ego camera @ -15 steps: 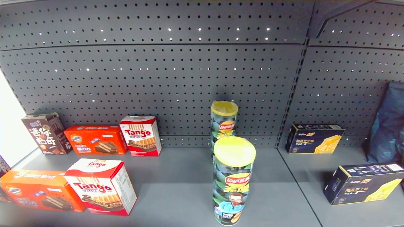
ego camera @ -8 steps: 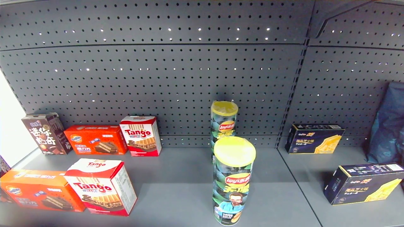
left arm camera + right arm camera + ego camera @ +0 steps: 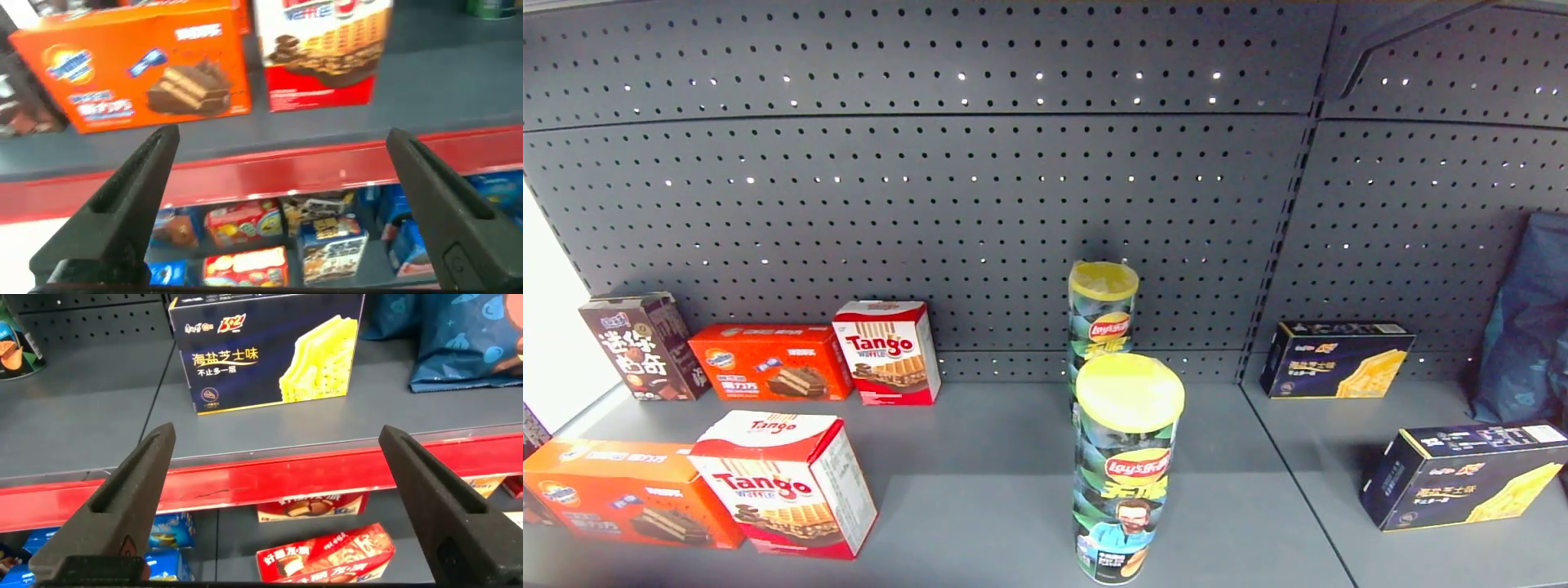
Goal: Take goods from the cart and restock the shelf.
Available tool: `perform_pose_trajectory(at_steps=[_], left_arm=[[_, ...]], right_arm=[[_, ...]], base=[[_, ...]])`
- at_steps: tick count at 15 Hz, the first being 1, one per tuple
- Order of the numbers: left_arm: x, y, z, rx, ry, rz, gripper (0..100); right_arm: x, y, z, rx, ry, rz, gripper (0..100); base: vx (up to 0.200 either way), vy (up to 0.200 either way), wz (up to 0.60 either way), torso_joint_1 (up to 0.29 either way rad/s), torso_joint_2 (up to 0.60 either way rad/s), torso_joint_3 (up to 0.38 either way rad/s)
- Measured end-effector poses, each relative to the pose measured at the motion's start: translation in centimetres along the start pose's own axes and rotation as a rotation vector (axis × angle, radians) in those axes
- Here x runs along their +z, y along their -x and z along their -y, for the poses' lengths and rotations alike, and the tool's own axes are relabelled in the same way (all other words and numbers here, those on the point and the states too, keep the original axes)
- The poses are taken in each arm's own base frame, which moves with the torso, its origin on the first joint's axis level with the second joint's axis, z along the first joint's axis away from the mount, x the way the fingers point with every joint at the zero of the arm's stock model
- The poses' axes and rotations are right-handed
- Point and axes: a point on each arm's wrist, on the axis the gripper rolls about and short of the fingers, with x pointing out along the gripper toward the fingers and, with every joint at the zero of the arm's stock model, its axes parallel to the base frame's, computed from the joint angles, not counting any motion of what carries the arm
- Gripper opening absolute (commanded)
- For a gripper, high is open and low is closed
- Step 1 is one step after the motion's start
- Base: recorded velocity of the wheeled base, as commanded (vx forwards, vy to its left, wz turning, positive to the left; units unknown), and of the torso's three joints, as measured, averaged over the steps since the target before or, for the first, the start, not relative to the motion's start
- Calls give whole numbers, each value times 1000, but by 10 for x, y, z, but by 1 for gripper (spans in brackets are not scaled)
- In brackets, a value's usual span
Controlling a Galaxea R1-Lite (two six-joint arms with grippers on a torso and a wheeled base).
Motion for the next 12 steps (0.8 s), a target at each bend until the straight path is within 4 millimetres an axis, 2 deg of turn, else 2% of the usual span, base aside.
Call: perform_pose_trajectory(at_steps=[12], left_arm=[[-2, 4, 0, -25, 33, 60, 100]], right_arm=[[0, 0, 0, 1, 4, -1, 100]], base=[[0, 0, 0, 0, 0, 0]])
